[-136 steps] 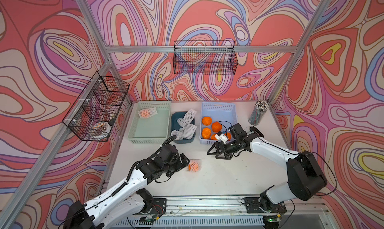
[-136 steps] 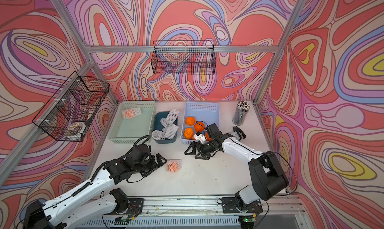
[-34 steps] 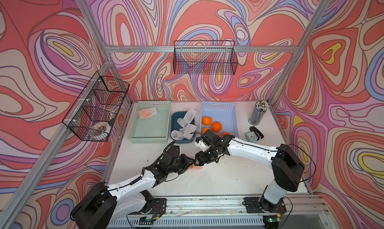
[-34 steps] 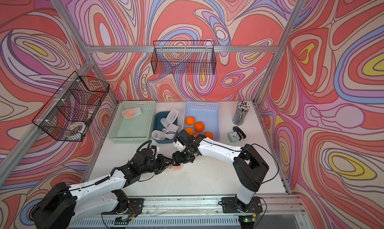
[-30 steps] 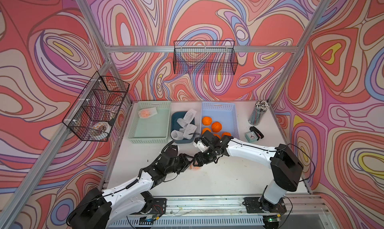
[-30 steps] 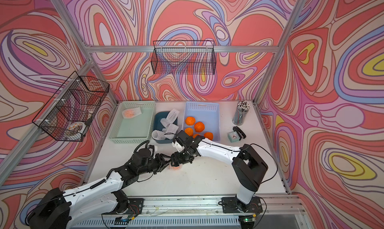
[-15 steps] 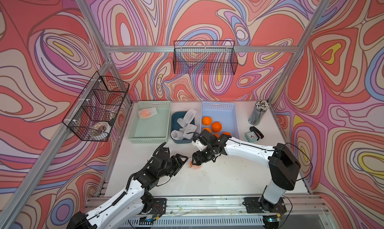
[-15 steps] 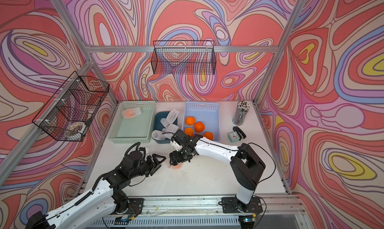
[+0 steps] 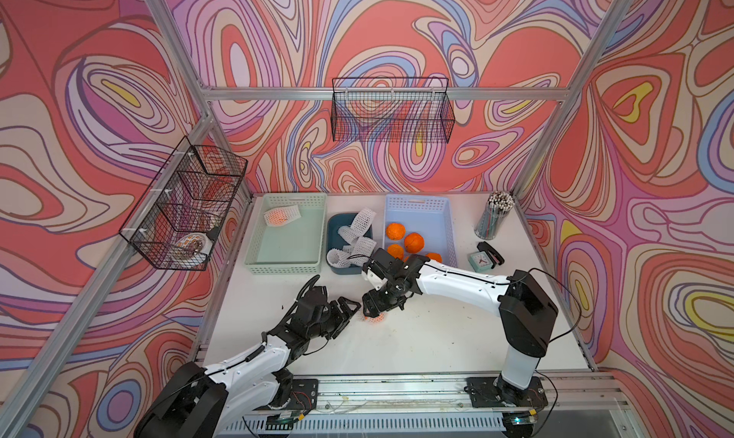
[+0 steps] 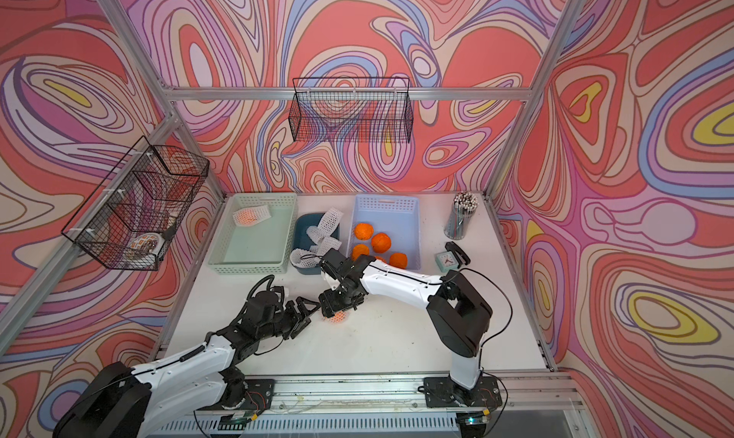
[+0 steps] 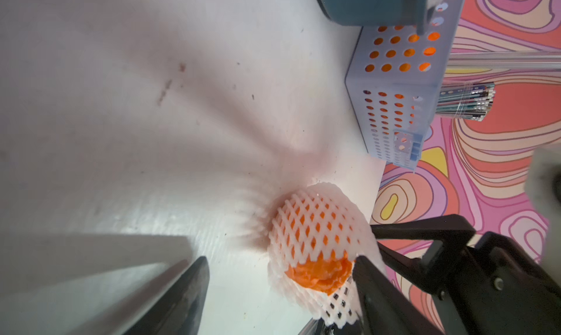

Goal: Remove foam nets from oranges
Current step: Remove the foam net from the orange.

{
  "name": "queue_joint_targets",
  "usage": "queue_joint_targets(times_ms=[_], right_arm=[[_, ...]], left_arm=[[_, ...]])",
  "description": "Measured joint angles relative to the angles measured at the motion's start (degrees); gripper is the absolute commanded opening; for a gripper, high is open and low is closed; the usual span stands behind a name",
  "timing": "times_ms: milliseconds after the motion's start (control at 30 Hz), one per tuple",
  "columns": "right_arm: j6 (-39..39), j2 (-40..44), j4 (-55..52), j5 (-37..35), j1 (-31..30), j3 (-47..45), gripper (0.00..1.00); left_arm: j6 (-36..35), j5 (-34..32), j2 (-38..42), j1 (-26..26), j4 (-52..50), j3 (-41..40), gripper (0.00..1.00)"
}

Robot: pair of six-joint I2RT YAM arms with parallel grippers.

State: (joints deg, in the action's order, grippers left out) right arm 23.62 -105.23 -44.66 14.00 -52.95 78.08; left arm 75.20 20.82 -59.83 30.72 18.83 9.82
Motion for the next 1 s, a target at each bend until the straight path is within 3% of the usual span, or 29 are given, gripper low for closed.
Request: queue_joint_targets(times_ms=[267, 500, 700, 1000], right_arm=[[1.9, -1.1, -2.1, -2.8, -0.9, 1.2, 0.71], [3.9, -3.0, -2.8, -5.2, -1.1, 1.7, 0.68], [5.3, -4.1, -2.6, -5.8, -1.1, 2.6, 0.62], [6.1, -4.1, -3.0, -7.0, -1.1, 3.2, 0.57]], left_arm=[[-0.3, 0.9, -3.3, 0.0, 4.6, 0.0, 0.59], [-1.4, 1.4, -4.3, 0.0, 5.2, 0.1, 0.55], [-2.4, 3.3, -8.9, 0.0, 6.9, 0.9, 0.45], [-3.6, 4.7, -11.8, 0.0, 7.4, 3.9, 0.20]])
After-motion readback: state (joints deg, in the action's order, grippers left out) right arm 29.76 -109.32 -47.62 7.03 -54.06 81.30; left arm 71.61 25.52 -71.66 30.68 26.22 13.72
